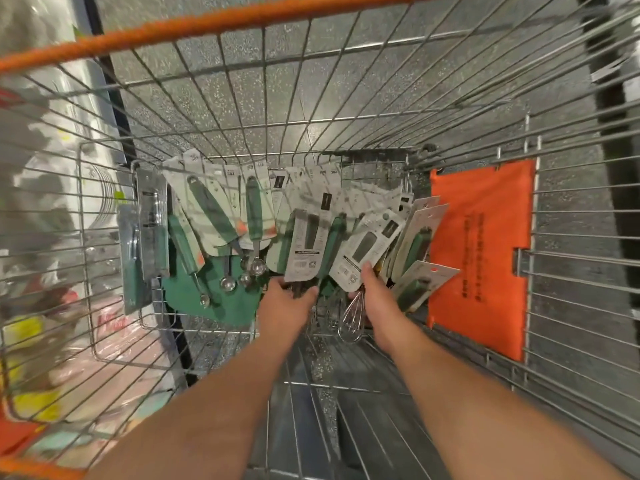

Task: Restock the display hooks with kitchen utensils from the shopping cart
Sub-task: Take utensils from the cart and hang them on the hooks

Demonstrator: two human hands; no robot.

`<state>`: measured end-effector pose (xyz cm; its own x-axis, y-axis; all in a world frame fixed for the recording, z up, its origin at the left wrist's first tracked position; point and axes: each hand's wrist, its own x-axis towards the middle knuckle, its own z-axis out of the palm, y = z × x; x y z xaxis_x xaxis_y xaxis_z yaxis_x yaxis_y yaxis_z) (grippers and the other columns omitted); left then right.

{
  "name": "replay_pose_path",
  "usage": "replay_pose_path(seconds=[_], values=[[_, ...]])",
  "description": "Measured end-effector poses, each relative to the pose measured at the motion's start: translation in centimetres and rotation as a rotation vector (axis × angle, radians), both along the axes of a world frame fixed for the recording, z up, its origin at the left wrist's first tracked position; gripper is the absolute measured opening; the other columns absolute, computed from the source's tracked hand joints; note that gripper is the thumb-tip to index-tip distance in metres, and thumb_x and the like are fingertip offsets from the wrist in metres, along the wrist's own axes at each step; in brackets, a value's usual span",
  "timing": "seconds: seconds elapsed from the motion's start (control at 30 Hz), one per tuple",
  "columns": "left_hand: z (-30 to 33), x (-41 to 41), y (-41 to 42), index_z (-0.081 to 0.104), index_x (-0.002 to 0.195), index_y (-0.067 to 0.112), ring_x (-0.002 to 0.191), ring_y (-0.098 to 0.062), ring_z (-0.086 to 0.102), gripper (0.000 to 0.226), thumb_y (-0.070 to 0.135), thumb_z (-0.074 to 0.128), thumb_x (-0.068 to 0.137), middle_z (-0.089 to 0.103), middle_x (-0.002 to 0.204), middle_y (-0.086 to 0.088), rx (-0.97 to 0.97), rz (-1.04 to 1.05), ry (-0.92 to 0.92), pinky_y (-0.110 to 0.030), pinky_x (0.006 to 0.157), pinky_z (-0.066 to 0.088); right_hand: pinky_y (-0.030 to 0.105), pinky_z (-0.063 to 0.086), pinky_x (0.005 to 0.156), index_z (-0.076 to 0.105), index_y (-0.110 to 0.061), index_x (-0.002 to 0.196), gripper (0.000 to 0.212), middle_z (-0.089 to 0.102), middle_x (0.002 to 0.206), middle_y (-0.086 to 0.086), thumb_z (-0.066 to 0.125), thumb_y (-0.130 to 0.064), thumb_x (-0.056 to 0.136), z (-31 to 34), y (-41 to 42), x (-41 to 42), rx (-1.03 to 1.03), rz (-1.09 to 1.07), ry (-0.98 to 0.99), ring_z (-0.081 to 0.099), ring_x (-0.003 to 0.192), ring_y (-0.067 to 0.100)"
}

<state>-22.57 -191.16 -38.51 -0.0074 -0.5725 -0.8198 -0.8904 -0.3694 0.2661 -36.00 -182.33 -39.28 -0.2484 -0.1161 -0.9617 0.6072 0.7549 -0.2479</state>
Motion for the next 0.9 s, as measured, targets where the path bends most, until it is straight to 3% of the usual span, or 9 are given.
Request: replay_pose_path(seconds=[0.13, 0.23, 0.3, 0.37, 0.47, 0.57, 0.63, 0.73, 0.9], values=[[0.0, -1.0, 0.2, 0.076, 0.111, 0.019, 0.079, -0.015, 0.069, 0.038, 0.049, 0.078, 0.088, 0.074, 0.091, 0.006, 0.009, -0.151, 0.036, -0.027, 0.068, 0.054, 0.041, 0.030, 0.116, 0.047, -0.026, 0.153, 0.070, 0.053, 0.152, 0.001, 0.033, -0.071, 0.101, -0.1, -0.5, 0.2, -0.018, -0.007, -0.086, 0.046, 0.140, 0.024], [-0.5, -1.8, 0.5, 0.070, 0.100, 0.022, 0.078, -0.014, 0.063, 0.021, 0.039, 0.078, 0.090, 0.069, 0.087, 0.007, 0.006, -0.116, 0.093, -0.023, 0.065, 0.045, 0.047, 0.045, 0.111, 0.061, -0.031, 0.139, 0.065, 0.064, 0.140, 0.000, 0.038, -0.075, 0.097, -0.2, -1.0, 0.6, -0.043, -0.094, -0.120, 0.063, 0.124, 0.025], [-0.8, -2.5, 0.8, 0.057, 0.111, 0.021, 0.090, -0.019, 0.067, 0.031, 0.035, 0.077, 0.092, 0.067, 0.101, 0.001, 0.053, -0.021, 0.127, -0.035, 0.081, 0.056, 0.042, 0.053, 0.090, 0.065, -0.033, 0.128, 0.057, 0.070, 0.128, -0.001, 0.041, -0.075, 0.096, -0.2, -1.2, 0.7, -0.060, -0.139, -0.130, 0.072, 0.106, 0.024], [-1.1, -3.1, 1.2, 0.047, 0.127, 0.017, 0.104, -0.024, 0.065, 0.047, 0.036, 0.074, 0.094, 0.063, 0.118, -0.004, 0.097, 0.051, 0.143, -0.042, 0.092, 0.055, 0.043, 0.052, 0.089, 0.064, -0.036, 0.120, 0.053, 0.070, 0.126, -0.001, 0.042, -0.077, 0.095, 0.0, -1.3, 0.5, -0.059, -0.130, -0.129, 0.072, 0.103, 0.027], [-1.1, -3.4, 1.4, 0.043, 0.133, 0.012, 0.103, -0.020, 0.061, 0.052, 0.040, 0.069, 0.098, 0.060, 0.121, -0.006, 0.101, 0.092, 0.132, -0.033, 0.084, 0.047, 0.051, 0.039, 0.117, 0.062, -0.034, 0.138, 0.090, 0.064, 0.140, -0.002, 0.046, -0.093, 0.073, 0.2, -1.1, 0.2, -0.085, -0.123, -0.158, 0.058, 0.132, 0.027], [-0.6, -3.5, 1.1, 0.039, 0.134, 0.013, 0.086, -0.012, 0.063, 0.059, 0.047, 0.068, 0.096, 0.064, 0.105, -0.002, 0.099, 0.122, 0.142, -0.030, 0.070, 0.048, 0.056, 0.031, 0.122, 0.056, -0.039, 0.145, 0.113, 0.057, 0.150, 0.001, 0.050, -0.106, 0.054, -0.4, -0.5, 0.1, -0.119, -0.195, -0.181, 0.050, 0.141, 0.024], [-0.3, -3.7, 1.1, 0.043, 0.138, 0.012, 0.087, -0.015, 0.066, 0.073, 0.060, 0.069, 0.090, 0.067, 0.100, -0.001, 0.116, 0.113, 0.163, -0.033, 0.075, 0.052, 0.056, 0.042, 0.115, 0.065, -0.032, 0.137, 0.096, 0.068, 0.136, 0.006, 0.042, -0.098, 0.071, 0.6, -0.8, 0.1, -0.094, -0.271, -0.186, 0.062, 0.129, 0.027], [0.1, -4.4, 1.4, 0.064, 0.128, 0.015, 0.105, -0.023, 0.068, 0.075, 0.075, 0.063, 0.084, 0.072, 0.118, -0.004, 0.146, 0.112, 0.176, -0.038, 0.094, 0.054, 0.050, 0.055, 0.100, 0.071, -0.023, 0.126, 0.079, 0.077, 0.116, 0.011, 0.025, -0.078, 0.095, 1.7, -1.1, 0.1, -0.070, -0.397, -0.182, 0.072, 0.110, 0.028], [2.5, -5.5, 1.4, 0.057, 0.141, 0.011, 0.120, -0.026, 0.060, 0.070, 0.066, 0.049, 0.099, 0.063, 0.134, -0.005, 0.221, 0.230, 0.221, -0.039, 0.105, 0.047, 0.045, 0.055, 0.096, 0.072, -0.033, 0.121, 0.072, 0.078, 0.106, 0.002, 0.020, -0.077, 0.098, 4.1, -0.7, 0.4, -0.085, -0.353, -0.175, 0.071, 0.103, 0.020]])
